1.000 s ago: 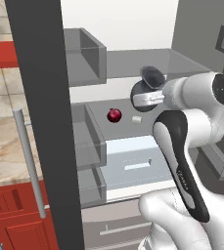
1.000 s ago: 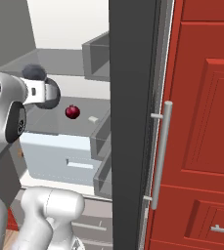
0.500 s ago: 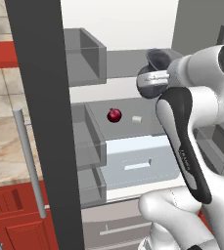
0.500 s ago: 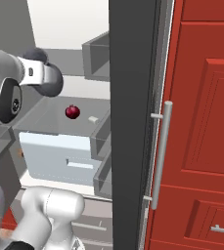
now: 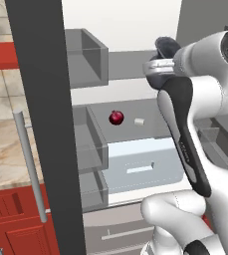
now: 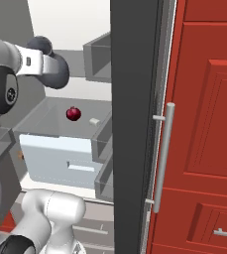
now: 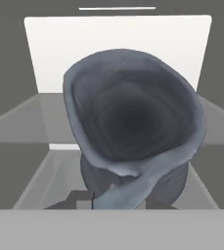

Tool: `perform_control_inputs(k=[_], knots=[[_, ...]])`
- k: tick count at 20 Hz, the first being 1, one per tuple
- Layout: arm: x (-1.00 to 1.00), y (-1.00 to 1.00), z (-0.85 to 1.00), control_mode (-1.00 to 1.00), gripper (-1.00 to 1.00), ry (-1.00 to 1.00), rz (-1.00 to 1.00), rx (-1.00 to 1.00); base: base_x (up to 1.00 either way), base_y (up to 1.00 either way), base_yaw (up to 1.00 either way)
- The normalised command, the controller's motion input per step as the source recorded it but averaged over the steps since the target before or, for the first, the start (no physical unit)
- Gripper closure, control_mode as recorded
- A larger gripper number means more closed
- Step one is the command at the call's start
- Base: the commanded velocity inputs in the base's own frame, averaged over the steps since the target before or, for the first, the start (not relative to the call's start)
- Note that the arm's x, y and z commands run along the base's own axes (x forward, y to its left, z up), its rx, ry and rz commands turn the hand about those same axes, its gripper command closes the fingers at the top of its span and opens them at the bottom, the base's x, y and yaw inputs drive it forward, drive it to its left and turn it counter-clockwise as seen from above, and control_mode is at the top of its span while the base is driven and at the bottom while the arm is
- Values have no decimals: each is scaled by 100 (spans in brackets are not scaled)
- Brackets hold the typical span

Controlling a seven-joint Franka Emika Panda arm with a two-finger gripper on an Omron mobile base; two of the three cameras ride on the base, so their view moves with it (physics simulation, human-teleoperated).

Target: Move the marshmallow and pomegranate from the top shelf to the second highest shelf to make space. Then, place the pitcher from the counter on the cleared top shelf.

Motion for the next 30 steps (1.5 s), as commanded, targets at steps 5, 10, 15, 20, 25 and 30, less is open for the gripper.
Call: perform_control_inputs(k=[5,10,15,20,25,30], knots=[[27,-7,5,-100,100,-7,-6,1,0,0,0],[46,-1,0,-100,100,0,-1,3,0,0,0],[53,0,0,-100,100,0,0,5,0,0,0],[49,0,1,-100,100,0,0,3,0,0,0],[39,0,0,-100,100,0,0,0,0,0,0],[37,0,0,-100,100,0,0,0,0,0,0]])
